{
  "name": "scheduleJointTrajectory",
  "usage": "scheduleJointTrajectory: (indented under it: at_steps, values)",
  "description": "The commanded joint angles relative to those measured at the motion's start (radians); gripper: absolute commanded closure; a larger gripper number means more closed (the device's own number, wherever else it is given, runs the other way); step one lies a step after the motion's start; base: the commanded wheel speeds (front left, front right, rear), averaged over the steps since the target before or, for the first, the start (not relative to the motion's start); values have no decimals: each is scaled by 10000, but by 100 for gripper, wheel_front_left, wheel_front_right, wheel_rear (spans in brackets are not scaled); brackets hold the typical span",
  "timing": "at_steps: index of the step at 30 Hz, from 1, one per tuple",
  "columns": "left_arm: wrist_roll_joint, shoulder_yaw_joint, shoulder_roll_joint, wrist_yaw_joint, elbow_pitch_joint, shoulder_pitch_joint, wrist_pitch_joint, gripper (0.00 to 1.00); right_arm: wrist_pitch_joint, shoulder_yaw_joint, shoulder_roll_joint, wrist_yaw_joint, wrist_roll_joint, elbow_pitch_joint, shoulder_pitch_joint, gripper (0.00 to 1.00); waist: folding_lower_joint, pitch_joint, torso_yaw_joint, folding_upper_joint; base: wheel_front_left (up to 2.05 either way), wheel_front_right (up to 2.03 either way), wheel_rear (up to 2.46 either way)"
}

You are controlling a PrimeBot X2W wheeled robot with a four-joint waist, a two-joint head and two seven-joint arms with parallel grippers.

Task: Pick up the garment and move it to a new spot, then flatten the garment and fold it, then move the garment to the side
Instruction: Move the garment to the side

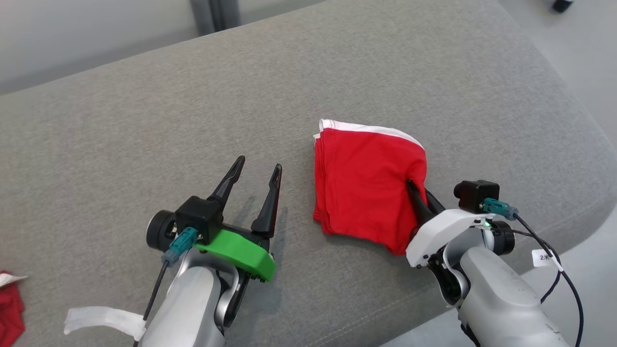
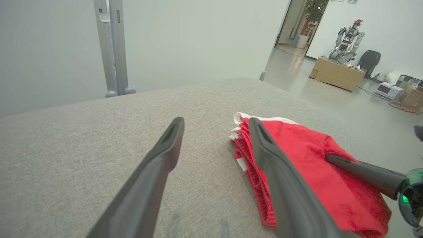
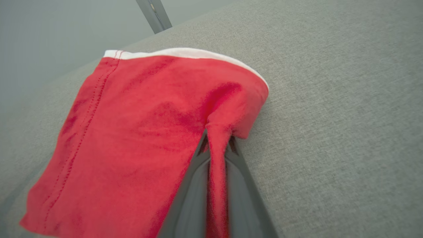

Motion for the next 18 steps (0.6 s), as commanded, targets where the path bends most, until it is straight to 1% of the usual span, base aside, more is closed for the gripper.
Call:
scheduleJointTrajectory:
  at_steps: [1, 5, 9, 10, 13, 18]
  values:
    - [-60, -70, 61, -32, -163, -193, -5, 0, -4, 59, 20, -4, 69, -98, 86, 100, 0, 363, -1052, -1, 0, 0, 0]
    - [-60, -241, 69, -57, -392, -281, -4, 0, -4, 81, 28, -4, -12, -162, -97, 100, 0, 631, -954, -1, 0, 0, 0]
    - [3, -354, 68, -76, -656, -467, -5, 0, -4, 77, 12, -4, -402, -261, -836, 100, 0, 1242, -646, -1, 0, 0, 0]
    - [142, -296, 69, -84, -694, -596, -4, 0, -4, 48, -82, -4, -625, -315, -1429, 100, 0, 1666, -464, -1, 0, 0, 0]
    - [458, -244, 65, -104, -774, -785, -5, 0, -4, -78, -393, -4, -972, -185, -2444, 100, 0, 2314, -139, -1, 0, 0, 0]
    - [1039, -135, 96, -156, -1120, -1217, -4, 0, -4, -440, -1304, -4, -1628, 418, -4227, 100, 0, 3492, 556, -1, 0, 0, 0]
